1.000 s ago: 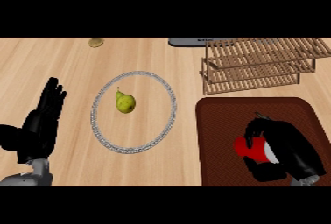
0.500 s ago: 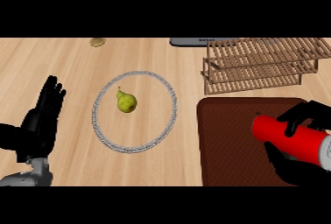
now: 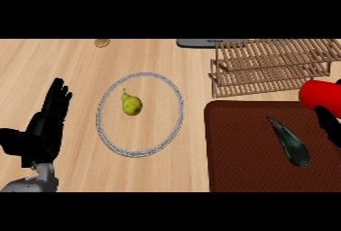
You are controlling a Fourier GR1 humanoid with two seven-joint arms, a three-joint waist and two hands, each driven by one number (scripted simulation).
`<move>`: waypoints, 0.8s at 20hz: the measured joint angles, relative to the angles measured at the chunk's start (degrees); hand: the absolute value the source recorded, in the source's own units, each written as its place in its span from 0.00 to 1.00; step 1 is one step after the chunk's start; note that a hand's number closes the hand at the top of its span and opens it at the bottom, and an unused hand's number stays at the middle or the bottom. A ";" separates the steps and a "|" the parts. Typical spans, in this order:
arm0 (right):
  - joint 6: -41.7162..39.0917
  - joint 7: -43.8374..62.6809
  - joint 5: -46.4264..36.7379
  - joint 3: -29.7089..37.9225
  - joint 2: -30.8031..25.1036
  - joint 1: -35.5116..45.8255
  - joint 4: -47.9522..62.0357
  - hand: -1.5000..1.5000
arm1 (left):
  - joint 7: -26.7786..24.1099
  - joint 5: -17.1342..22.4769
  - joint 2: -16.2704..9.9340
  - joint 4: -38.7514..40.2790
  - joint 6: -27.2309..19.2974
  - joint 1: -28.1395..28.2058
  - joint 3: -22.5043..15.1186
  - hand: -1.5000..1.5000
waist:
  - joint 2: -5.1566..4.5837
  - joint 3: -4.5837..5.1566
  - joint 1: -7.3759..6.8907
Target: Pick the can from the tray and place it in the tiered shelf
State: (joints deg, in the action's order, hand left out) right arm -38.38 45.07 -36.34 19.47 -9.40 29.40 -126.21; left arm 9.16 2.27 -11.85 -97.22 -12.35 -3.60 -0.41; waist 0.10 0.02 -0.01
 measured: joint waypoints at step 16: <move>24.80 -19.09 -4.98 1.71 -6.51 6.16 32.95 1.00 | 0.08 -0.32 0.55 1.05 2.55 -1.13 2.43 0.50 | -0.21 -0.02 -0.47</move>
State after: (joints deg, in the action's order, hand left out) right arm -13.59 25.98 -41.32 21.18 -15.91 35.56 -93.26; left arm 9.24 1.95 -11.30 -96.17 -9.79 -4.73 2.02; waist -0.11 0.00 -0.48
